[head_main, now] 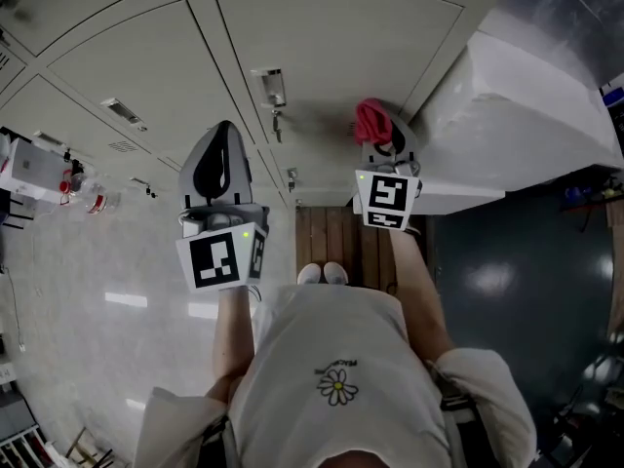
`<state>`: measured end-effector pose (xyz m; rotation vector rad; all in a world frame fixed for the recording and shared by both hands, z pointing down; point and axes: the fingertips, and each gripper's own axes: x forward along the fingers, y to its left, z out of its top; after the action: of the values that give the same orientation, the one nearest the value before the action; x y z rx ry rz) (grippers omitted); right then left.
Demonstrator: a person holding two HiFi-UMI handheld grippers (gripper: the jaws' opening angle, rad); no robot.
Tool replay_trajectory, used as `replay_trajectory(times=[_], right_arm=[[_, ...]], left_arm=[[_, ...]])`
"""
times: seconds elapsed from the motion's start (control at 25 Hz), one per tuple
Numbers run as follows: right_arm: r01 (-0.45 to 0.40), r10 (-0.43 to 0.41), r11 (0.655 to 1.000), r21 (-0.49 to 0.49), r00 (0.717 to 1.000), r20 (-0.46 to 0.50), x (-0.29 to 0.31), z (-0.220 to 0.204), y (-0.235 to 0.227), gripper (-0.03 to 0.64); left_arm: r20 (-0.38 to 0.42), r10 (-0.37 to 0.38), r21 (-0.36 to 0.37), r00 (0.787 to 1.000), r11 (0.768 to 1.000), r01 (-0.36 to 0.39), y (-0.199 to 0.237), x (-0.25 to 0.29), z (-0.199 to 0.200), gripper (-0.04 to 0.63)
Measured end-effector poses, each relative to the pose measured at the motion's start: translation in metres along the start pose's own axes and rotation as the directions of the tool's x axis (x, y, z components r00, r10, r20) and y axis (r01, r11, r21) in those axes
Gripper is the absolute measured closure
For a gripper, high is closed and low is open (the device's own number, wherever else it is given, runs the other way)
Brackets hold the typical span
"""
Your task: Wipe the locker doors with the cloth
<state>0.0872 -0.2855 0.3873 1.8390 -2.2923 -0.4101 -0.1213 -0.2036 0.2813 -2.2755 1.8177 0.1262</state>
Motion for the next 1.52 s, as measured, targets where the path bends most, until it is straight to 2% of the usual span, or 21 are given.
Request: replay_trajectory(times=[0.24, 0.48, 0.68, 0.92, 1.0, 1.16, 1.28, 1.4, 1.52], right_arm=[[0.103, -0.103, 0.995, -0.004, 0.994, -0.046, -0.011, -0.017, -0.038, 0.588], [0.161, -0.161, 0.987, -0.01, 0.985, -0.067, -0.015, -0.025, -0.053, 0.588], [0.176, -0.177, 0.984, -0.009, 0.982, -0.071, -0.017, -0.026, -0.056, 0.588], [0.165, -0.165, 0.986, 0.0, 0.983, -0.076, -0.018, -0.024, -0.055, 0.588], [0.132, -0.131, 0.991, 0.013, 0.99, -0.057, -0.021, -0.014, -0.044, 0.588], [-0.023, 0.022, 0.994, 0.109, 1.0, 0.016, -0.026, 0.015, 0.009, 0.588], [-0.146, 0.138, 0.978, 0.15, 0.989, 0.058, -0.024, 0.03, 0.063, 0.588], [-0.261, 0.254, 0.96, 0.101, 0.964, 0.073, -0.019, 0.034, 0.12, 0.588], [-0.298, 0.293, 0.943, 0.144, 0.954, 0.06, -0.006, 0.025, 0.164, 0.588]], left_arm=[[-0.004, -0.042, -0.008, 0.999, 0.999, 0.042, -0.016, 0.007, -0.003, 0.578], [-0.007, -0.061, -0.008, 0.998, 0.998, 0.061, -0.023, 0.008, -0.004, 0.578], [-0.003, -0.056, -0.004, 0.998, 0.998, 0.056, -0.022, 0.006, -0.002, 0.578], [-0.007, -0.015, -0.006, 1.0, 1.0, 0.014, -0.01, -0.001, -0.002, 0.578], [-0.011, 0.0, -0.006, 1.0, 1.0, 0.0, -0.005, -0.005, -0.003, 0.578], [-0.022, 0.02, -0.03, 1.0, 0.999, -0.021, 0.004, -0.011, -0.007, 0.578], [-0.029, 0.042, -0.033, 0.999, 0.999, -0.043, 0.013, -0.019, -0.011, 0.578], [-0.039, 0.073, -0.034, 0.997, 0.997, -0.074, 0.024, -0.028, -0.016, 0.578], [-0.05, 0.1, -0.042, 0.994, 0.994, -0.102, 0.034, -0.036, -0.022, 0.578]])
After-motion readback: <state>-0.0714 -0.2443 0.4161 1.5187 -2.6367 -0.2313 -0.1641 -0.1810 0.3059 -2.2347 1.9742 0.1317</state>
